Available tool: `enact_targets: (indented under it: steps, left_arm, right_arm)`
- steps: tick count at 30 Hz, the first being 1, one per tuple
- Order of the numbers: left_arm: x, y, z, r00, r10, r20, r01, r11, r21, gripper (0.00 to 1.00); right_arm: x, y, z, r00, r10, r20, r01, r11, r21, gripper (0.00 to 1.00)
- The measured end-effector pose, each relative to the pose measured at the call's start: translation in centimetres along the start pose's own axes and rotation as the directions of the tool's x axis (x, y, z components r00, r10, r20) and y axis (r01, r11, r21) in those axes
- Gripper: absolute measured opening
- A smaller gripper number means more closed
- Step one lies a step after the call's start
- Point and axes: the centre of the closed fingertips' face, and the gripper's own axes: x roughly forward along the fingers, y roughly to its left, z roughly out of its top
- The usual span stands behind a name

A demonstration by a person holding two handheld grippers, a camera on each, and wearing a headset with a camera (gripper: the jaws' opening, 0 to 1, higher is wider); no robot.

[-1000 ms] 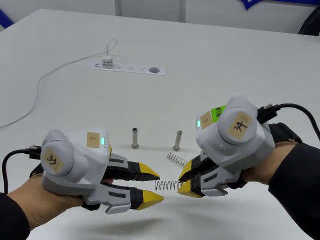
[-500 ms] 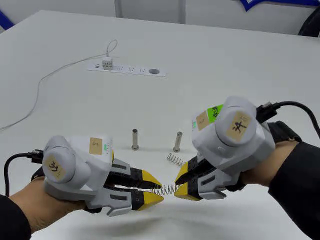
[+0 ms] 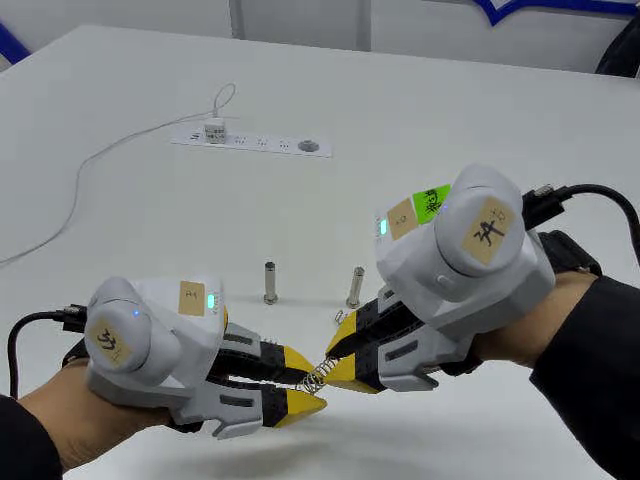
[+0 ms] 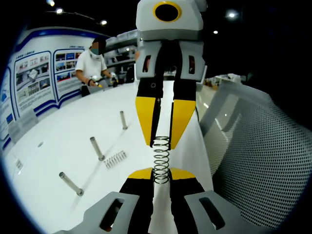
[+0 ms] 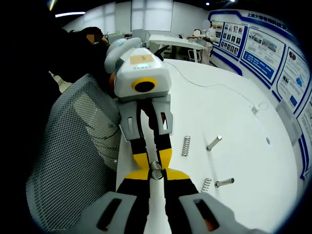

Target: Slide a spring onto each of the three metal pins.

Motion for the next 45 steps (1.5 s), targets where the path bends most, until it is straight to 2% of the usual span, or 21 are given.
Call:
enact_targets:
  steps: [5, 12, 17, 22, 32, 38, 45]
  left_arm:
    - [0.0, 0.0, -0.1, 1.0000, 0.000, -0.003, 0.000, 1.000, 0.007, 0.11]
    - [-0.1, 0.2, 0.3, 0.9998, 0.006, 0.018, -0.006, 1.000, -0.002, 0.11]
    - [-0.1, 0.1, 0.1, 0.9999, 0.007, 0.013, -0.007, 1.000, 0.000, 0.11]
    - [-0.2, 0.6, 0.1, 0.9994, 0.024, 0.024, -0.023, 0.999, -0.028, 0.17]
    - [-1.0, 1.3, -0.1, 0.9978, 0.055, 0.038, -0.052, 0.995, -0.083, 0.28]
    - [-1.9, 2.1, -0.1, 0.9943, 0.093, 0.052, -0.087, 0.990, -0.111, 0.31]
    - [-2.8, 2.5, -0.4, 0.9895, 0.133, 0.057, -0.124, 0.983, -0.137, 0.35]
  right_arm:
    - [0.3, -0.1, 0.2, 1.0000, 0.008, 0.003, -0.008, 1.000, 0.018, 0.12]
    - [0.6, -0.2, -0.1, 0.9999, 0.011, -0.004, -0.011, 0.999, 0.032, 0.12]
    - [0.8, -0.2, -0.1, 0.9999, 0.014, -0.002, -0.014, 0.999, 0.034, 0.12]
    - [0.7, -0.6, -0.1, 1.0000, 0.003, -0.003, -0.002, 0.999, 0.044, 0.11]
    - [-0.9, -2.0, -1.4, 0.9991, -0.034, -0.026, 0.036, 0.997, 0.075, 0.11]
    - [-2.6, -3.4, -3.0, 0.9959, -0.071, -0.056, 0.076, 0.992, 0.098, 0.11]
    - [-4.6, -5.0, -4.8, 0.9897, -0.116, -0.084, 0.126, 0.983, 0.132, 0.11]
